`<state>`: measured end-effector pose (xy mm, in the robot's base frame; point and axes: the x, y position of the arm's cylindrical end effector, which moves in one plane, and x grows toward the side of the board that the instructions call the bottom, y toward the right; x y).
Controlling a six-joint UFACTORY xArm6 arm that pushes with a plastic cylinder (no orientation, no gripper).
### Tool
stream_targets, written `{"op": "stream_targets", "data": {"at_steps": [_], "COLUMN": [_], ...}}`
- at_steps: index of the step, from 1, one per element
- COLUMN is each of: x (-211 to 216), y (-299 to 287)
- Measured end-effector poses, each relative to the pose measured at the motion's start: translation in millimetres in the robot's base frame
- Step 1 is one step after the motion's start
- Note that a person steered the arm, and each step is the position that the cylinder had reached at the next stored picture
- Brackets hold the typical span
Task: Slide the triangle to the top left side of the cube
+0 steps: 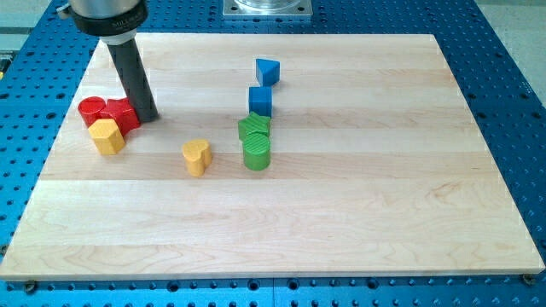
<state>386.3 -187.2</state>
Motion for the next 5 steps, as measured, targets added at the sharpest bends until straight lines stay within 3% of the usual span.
{"op": "stream_targets", "data": {"at_steps": [3, 4, 5], "x": [-19, -55, -119], "y": [14, 70, 87]}}
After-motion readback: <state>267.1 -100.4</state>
